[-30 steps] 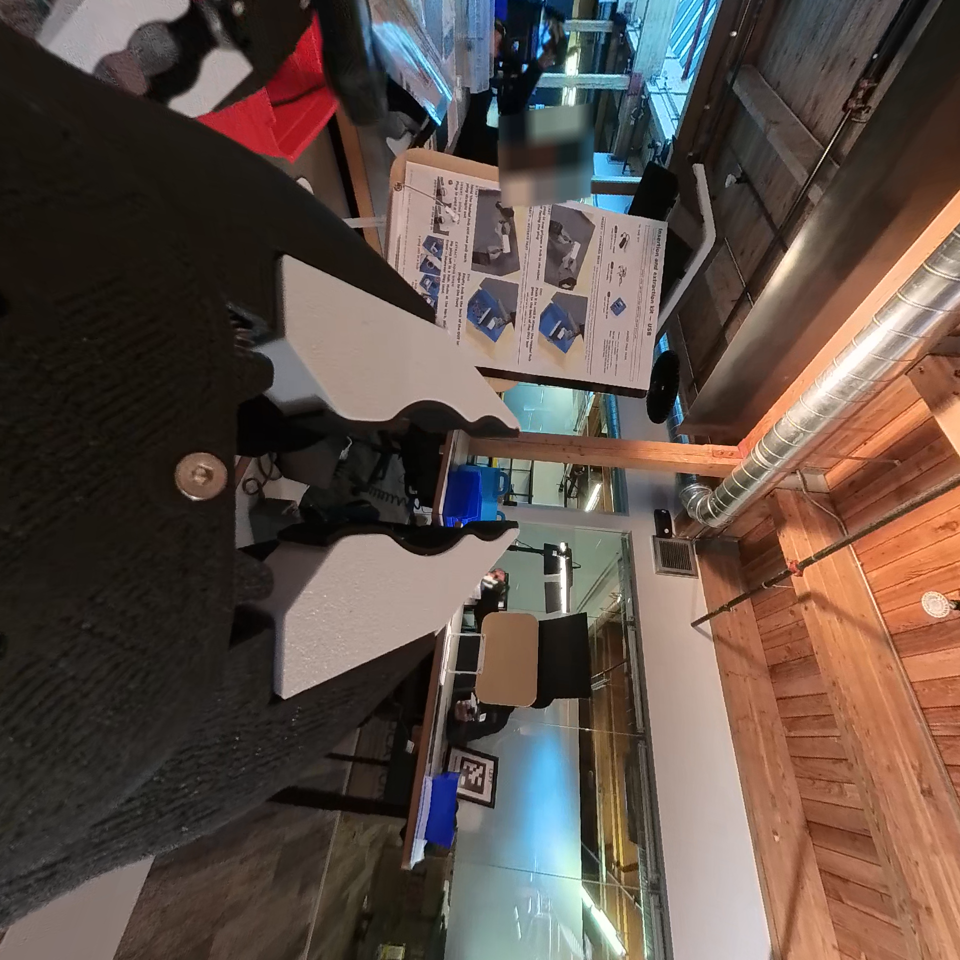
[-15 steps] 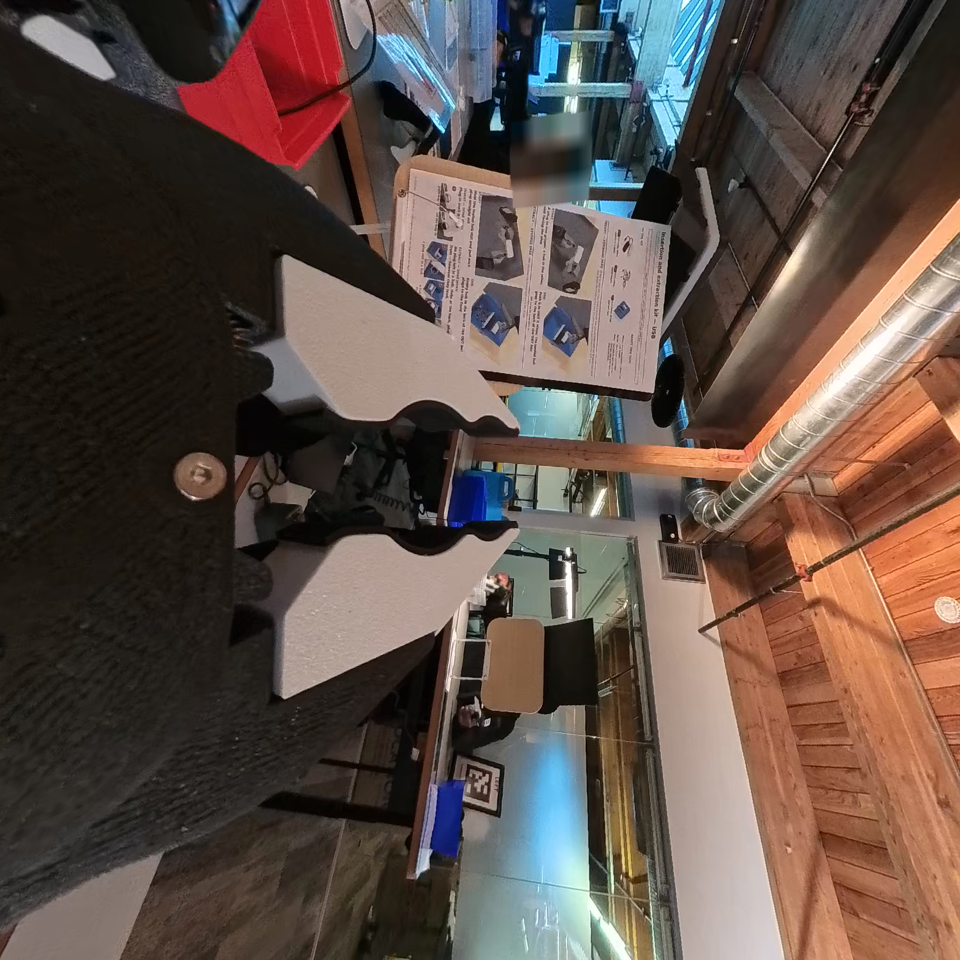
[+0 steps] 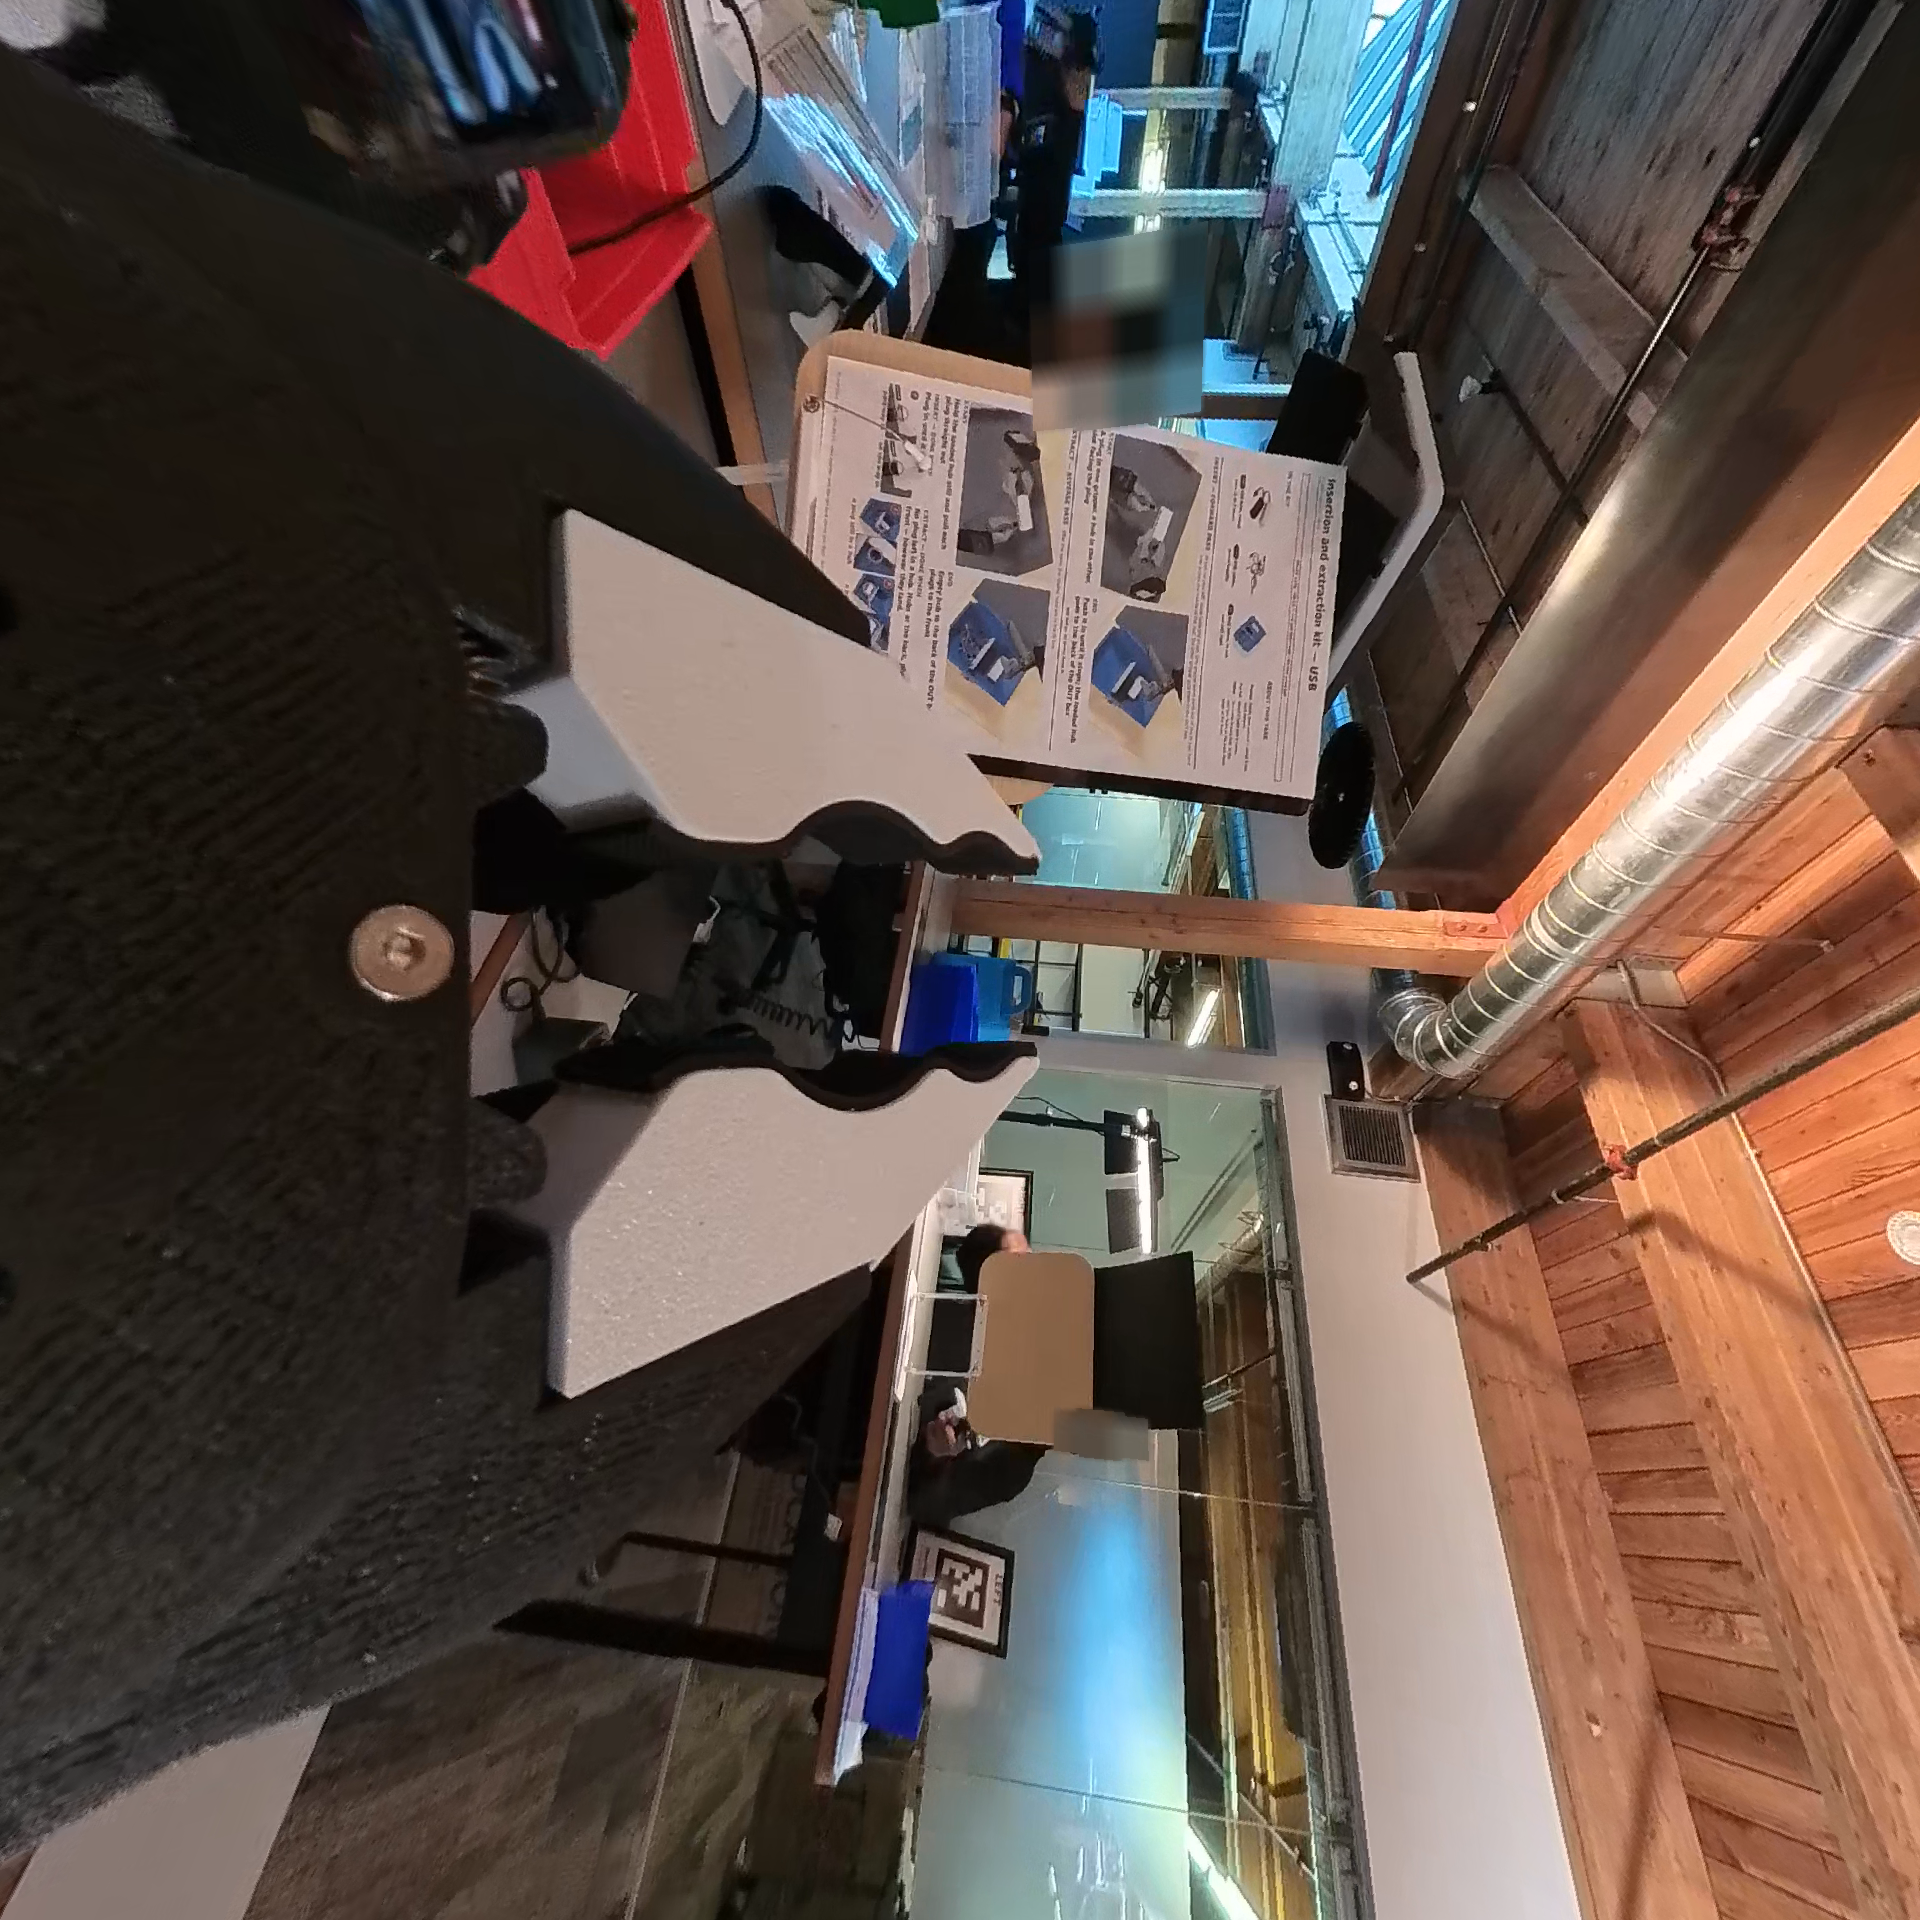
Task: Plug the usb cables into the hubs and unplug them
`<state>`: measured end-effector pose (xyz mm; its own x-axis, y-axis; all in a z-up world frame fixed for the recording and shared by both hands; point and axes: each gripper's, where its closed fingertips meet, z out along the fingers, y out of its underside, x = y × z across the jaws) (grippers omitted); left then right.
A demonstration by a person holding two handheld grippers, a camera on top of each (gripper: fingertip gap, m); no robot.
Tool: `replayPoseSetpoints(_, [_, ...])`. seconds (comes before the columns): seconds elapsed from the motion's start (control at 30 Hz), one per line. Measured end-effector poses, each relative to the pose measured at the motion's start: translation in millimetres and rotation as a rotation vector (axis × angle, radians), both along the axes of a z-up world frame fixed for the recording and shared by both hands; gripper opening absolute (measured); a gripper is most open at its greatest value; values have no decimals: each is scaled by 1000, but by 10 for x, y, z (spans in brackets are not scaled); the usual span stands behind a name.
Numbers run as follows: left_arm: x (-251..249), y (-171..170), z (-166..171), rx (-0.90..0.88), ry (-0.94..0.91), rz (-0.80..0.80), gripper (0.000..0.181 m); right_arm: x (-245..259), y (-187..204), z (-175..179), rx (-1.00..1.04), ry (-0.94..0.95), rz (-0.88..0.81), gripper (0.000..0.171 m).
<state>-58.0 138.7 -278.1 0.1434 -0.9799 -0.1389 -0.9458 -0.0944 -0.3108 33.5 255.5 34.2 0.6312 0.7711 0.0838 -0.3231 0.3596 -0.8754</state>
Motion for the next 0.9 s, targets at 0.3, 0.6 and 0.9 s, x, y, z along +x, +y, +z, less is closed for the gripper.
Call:
replayPoseSetpoints(0.3, [-268,-200,-306,-266,286,-305,21,-9,15,-9,-7,-1,6,31])
replayPoseSetpoints(0.6, [-329,-159,-393,-272,390,-374,22,-46,38,-30,-15,-8,16,30])
replayPoseSetpoints(0.9, [-351,-197,-536,-217,461,-431,17,-45,41,-35,-20,-5,23,30])
